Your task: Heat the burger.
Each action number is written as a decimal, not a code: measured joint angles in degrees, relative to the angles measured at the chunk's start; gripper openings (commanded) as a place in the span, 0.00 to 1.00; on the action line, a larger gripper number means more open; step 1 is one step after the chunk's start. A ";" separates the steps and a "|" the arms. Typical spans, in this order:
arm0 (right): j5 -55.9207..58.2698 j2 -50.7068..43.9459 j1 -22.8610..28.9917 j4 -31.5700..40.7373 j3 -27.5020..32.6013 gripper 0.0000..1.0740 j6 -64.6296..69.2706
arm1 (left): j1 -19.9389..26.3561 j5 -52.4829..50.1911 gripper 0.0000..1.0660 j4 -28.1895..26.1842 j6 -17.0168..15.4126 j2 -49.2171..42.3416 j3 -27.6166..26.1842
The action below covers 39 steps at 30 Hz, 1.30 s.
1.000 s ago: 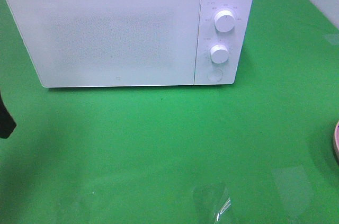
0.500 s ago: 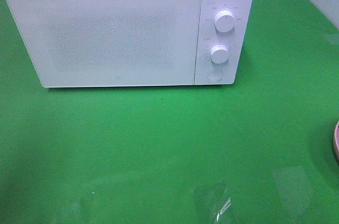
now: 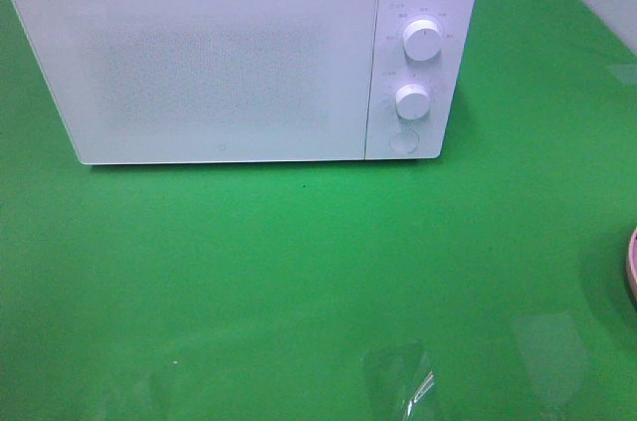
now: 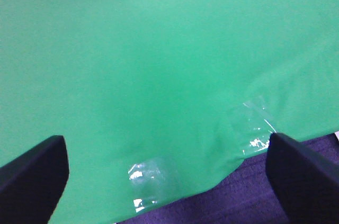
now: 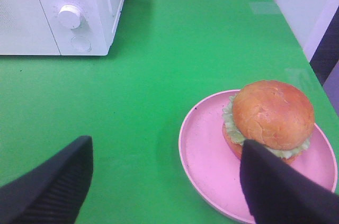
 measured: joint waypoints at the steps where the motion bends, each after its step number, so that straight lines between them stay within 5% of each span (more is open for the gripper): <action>1: 0.00 0.00 0.00 0.00 0.00 0.68 0.00 | 0.00 0.00 0.87 0.00 0.00 0.00 0.00; 12: 0.00 0.00 0.00 0.00 0.00 0.68 0.00 | 0.29 0.11 0.87 -1.49 0.00 -8.02 0.00; 18: 0.00 0.00 0.00 0.00 0.00 0.68 0.00 | 8.71 0.06 0.87 -1.66 0.00 -14.15 0.00; 39: 0.00 0.00 0.00 0.00 0.00 0.68 0.00 | 12.55 0.06 0.87 -1.72 0.00 -14.50 0.00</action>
